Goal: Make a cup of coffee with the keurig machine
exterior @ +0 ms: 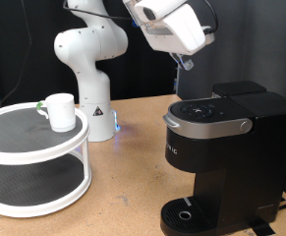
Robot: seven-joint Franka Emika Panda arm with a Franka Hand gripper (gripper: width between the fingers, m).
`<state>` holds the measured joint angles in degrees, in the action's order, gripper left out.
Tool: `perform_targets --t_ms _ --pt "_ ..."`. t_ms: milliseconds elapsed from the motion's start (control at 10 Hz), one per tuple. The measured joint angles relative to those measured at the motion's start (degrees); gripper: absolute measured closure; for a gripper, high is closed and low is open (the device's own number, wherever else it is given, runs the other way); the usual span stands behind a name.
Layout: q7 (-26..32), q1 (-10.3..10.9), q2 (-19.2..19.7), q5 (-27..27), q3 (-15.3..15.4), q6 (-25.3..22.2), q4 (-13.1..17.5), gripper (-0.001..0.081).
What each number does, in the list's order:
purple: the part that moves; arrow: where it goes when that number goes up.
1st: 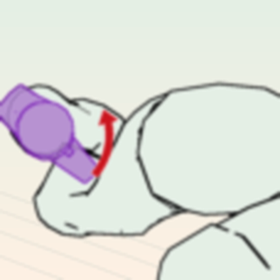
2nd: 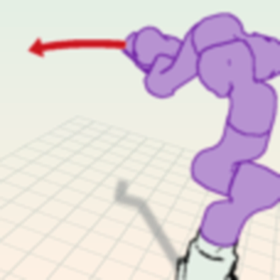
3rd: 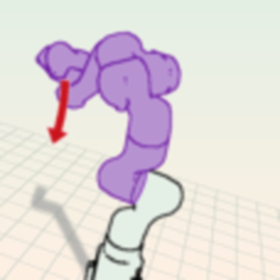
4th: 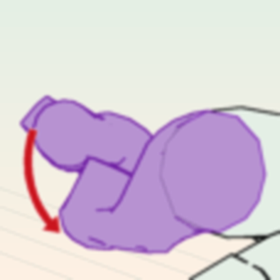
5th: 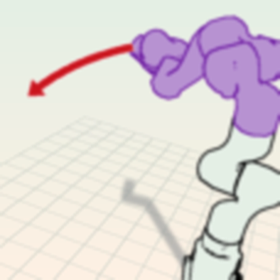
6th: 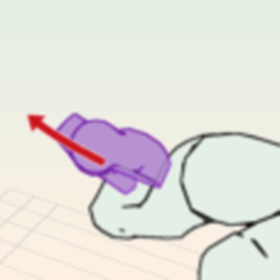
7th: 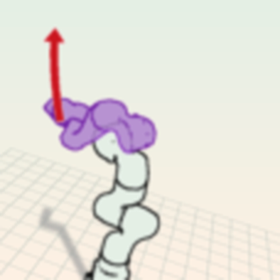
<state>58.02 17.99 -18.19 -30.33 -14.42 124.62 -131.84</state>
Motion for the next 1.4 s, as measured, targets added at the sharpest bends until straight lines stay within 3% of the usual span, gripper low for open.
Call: perform_targets --t_ms 100,400,500,600,800,1000,1100,1400 --pt "0.11 -0.18 0.08 2.15 -0.03 -2.67 0.06 0.0805" --pt "0.29 -1.13 0.19 11.10 -1.01 -24.01 2.49 0.0805" --pt "-0.01 -1.50 -0.19 11.29 -1.47 -26.73 2.36 0.0805" --pt "-0.59 -2.04 -1.31 9.77 -1.63 -24.46 1.01 0.0805" --pt "-1.21 -2.60 -5.25 4.84 -1.60 -14.05 -4.10 0.0805" --pt "-1.25 -2.99 -8.77 4.51 -1.59 -10.64 -6.96 0.0805" --pt "-1.45 -2.99 -8.59 4.57 -1.54 -10.75 -6.96 0.0805" --pt "-16.92 -4.69 -9.01 2.10 1.10 0.95 -11.14 0.0805"
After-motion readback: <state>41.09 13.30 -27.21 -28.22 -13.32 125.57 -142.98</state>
